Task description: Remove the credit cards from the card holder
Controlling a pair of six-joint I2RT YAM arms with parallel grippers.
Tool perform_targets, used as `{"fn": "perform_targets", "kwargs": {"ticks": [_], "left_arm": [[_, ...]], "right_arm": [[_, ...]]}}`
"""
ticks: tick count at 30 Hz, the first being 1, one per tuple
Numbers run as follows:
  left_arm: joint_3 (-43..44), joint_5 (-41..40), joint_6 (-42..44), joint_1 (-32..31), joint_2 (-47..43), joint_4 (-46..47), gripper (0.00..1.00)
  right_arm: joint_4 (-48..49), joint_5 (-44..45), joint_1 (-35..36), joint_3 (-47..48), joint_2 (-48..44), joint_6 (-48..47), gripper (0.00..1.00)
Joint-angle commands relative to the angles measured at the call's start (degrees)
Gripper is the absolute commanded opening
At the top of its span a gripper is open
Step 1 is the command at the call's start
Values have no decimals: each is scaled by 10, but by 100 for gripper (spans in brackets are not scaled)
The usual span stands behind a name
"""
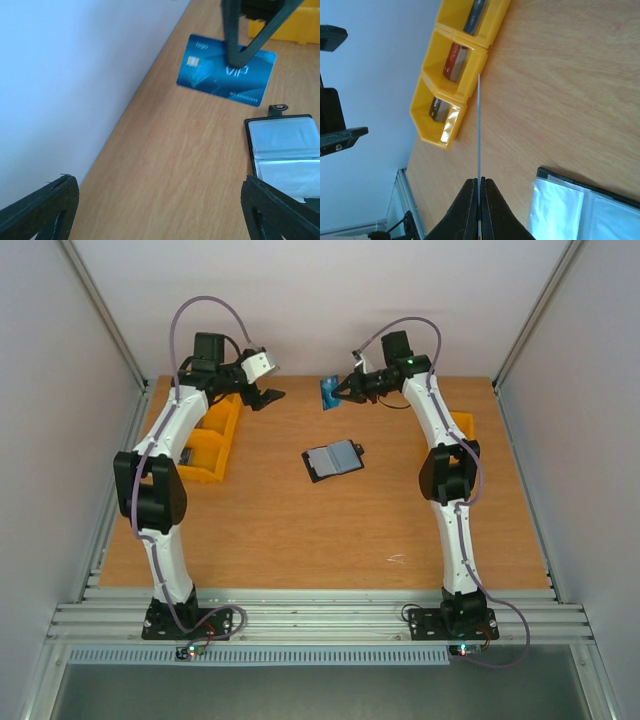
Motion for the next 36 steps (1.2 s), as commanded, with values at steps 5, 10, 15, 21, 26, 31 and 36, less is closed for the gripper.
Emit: {"fn": "perform_targets", "kwargs": {"ticks": [5, 10, 15, 21, 26, 31, 36], "left_arm": [[74, 128, 96, -12, -24, -158, 86], [131, 174, 162, -24, -21, -361, 76], [163, 161, 251, -31, -20, -530, 70], [172, 156, 277, -37, -31, -623, 49], [162, 165, 287, -48, -47, -637, 17], [148, 174, 299, -58, -64, -621, 17], [149, 173, 287, -66, -69, -606, 14]], "right_arm": [[-80, 0, 48, -4, -67, -170, 1], [-114, 68, 87, -18, -109, -295, 2], [-102, 152, 155, -136, -208, -476, 1], [76, 130, 172, -350, -350, -562, 1], [81, 138, 174, -365, -374, -582, 1], [78, 141, 175, -367, -383, -598, 1], [72, 140, 178, -365, -389, -614, 1]]}}
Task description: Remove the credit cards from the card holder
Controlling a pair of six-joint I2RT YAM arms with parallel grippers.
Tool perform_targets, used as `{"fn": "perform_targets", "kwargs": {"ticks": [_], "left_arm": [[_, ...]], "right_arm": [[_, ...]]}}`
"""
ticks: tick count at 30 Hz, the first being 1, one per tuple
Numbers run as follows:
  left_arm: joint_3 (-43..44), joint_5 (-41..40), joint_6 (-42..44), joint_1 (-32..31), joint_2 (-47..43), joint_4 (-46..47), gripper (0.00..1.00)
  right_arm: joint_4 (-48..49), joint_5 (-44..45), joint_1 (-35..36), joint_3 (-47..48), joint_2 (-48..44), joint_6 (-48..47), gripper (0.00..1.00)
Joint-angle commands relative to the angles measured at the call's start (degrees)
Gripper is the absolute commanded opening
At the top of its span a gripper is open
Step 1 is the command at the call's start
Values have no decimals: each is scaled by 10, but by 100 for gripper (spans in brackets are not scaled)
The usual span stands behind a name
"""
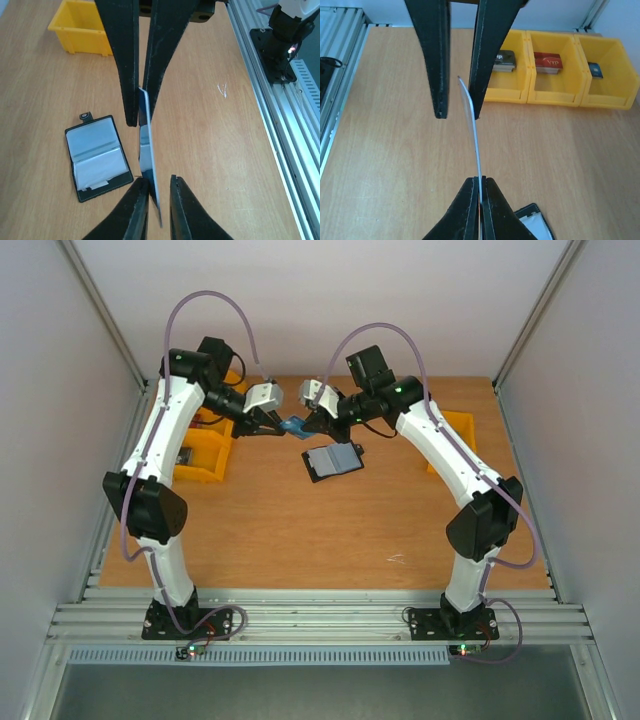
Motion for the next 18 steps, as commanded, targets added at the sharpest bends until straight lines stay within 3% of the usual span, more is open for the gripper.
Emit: {"fn": "perform_targets", "kwargs": {"ticks": [1, 3, 6, 11, 18], "left_arm": [[-4, 28, 8, -17, -25, -2, 9], [-6, 27, 10, -21, -27, 4, 1], [-23, 31, -13, -22, -39, 47, 0], [-80, 48, -167, -23, -89, 166, 0], [-185, 83, -204, -23, -158, 239, 0]], "right_arm": [[16, 8, 5, -1, -18, -31, 1], [18, 7, 7, 0, -20, -35, 1], [20, 12, 8, -1, -24, -36, 1], [18, 16, 7, -6, -36, -34, 1], [37, 12, 6, -25, -68, -17, 2]]}}
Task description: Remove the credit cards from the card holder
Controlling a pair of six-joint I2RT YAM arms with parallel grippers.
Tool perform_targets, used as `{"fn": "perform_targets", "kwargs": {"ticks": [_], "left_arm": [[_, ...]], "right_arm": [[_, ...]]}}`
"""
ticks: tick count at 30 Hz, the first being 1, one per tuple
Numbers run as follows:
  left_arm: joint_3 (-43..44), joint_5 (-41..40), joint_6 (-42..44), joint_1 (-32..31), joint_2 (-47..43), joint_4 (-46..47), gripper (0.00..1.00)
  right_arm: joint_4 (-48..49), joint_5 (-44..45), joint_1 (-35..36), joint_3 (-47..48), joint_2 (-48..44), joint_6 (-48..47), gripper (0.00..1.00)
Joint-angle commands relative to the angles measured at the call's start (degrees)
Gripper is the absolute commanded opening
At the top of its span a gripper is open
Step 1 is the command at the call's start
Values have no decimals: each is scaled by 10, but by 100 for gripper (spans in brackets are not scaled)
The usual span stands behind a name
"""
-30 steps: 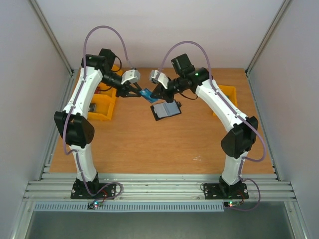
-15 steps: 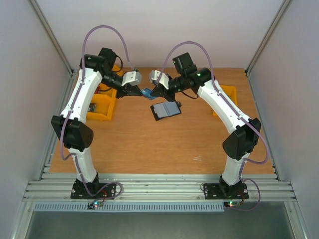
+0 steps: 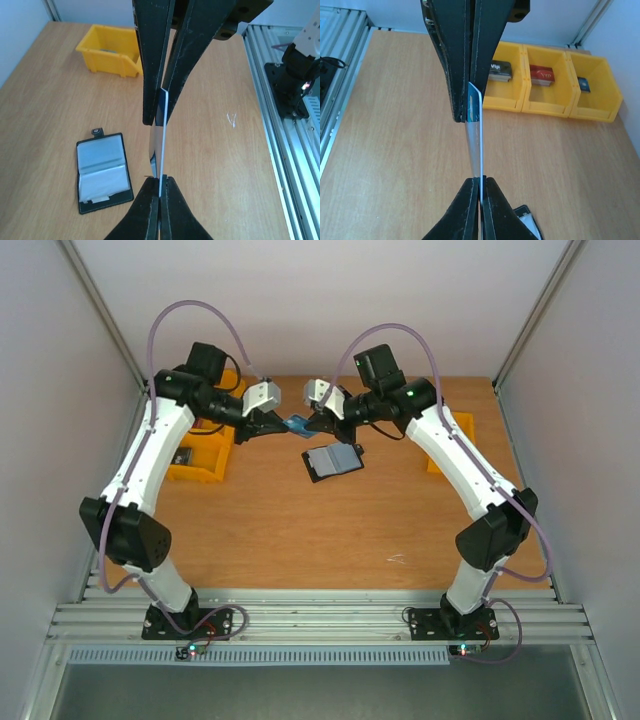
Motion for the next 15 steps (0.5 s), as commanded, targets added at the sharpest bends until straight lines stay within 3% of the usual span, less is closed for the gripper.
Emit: {"fn": "perform_targets", "kwargs": {"ticks": [1, 5, 10, 12, 14, 15], "left_arm": [[-60, 76, -51, -10, -58, 78, 0], [-121, 103, -76, -10, -104, 133, 0], [-200, 132, -193, -6, -172, 275, 0], [-259, 163, -330, 4, -210, 404, 0], [-346, 187, -489, 15, -255, 602, 0], [-394, 186, -553, 18, -278, 707, 0]], "right_arm": [[49, 3, 3, -24, -36, 2, 2], [52, -27, 4, -21, -48, 13, 11], [104, -38, 2, -54, -91, 68, 57], [138, -60, -12, -71, -114, 134, 72], [176, -132, -37, -80, -128, 229, 97], [201, -175, -47, -83, -134, 288, 98]]}}
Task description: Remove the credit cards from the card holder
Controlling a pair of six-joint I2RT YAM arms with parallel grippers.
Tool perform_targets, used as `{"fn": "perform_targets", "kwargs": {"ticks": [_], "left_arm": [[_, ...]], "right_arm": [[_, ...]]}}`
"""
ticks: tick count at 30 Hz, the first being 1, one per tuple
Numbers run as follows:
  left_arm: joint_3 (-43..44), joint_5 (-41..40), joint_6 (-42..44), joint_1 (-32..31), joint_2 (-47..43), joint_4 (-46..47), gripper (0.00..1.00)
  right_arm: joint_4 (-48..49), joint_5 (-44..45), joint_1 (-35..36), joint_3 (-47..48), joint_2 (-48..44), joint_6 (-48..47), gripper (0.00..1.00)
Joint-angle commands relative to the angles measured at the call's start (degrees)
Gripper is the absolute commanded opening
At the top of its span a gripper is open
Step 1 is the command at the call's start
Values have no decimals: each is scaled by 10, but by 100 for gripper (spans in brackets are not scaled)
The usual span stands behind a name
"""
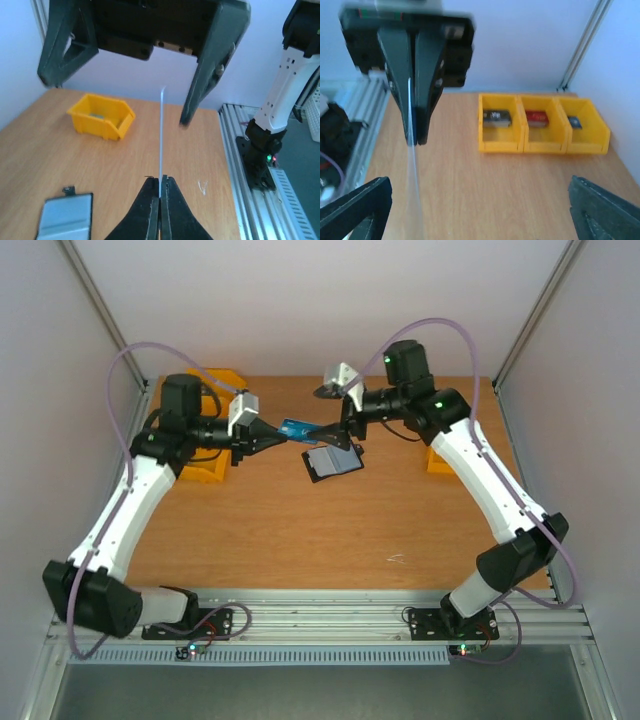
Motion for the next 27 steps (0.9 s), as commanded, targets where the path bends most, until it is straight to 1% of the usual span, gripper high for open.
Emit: {"fn": "perform_targets", "kwargs": {"ticks": [1, 3, 5, 7, 10, 11, 13, 15, 19, 20, 22, 27], "left_arm": [[-155, 62, -378, 15, -90, 452, 0], [-211, 49, -438, 15, -123, 533, 0], [-246, 31, -483, 12, -150, 581, 0], [-274, -1, -509, 7, -178, 600, 0], [-303, -69, -564, 6, -207, 621, 0], [-310, -90, -604, 7, -214, 640, 0], [-325, -117, -667, 6, -220, 698, 0], [-328, -134, -723, 1, -221, 728, 0], [-324, -132, -734, -7, -230, 734, 0], [-324, -132, -735, -9, -231, 730, 0], [-325, -133, -736, -12, -233, 723, 0], [-326, -129, -729, -15, -236, 716, 0]], "right_arm": [[137, -157, -42, -17, -45, 250, 99], [231, -191, -43, -49, -60, 395, 98], [328, -192, -41, -95, -79, 512, 98], [381, -163, -38, -139, -101, 573, 95], [371, -95, -10, -186, -137, 561, 94], [370, -61, 4, -199, -146, 559, 94], [375, -25, 21, -217, -155, 577, 93], [381, -9, 28, -224, -157, 604, 90], [384, -4, 50, -225, -158, 604, 80], [384, -6, 56, -221, -154, 600, 76], [386, -11, 63, -207, -145, 602, 63], [387, -15, 64, -187, -130, 622, 19]]}}
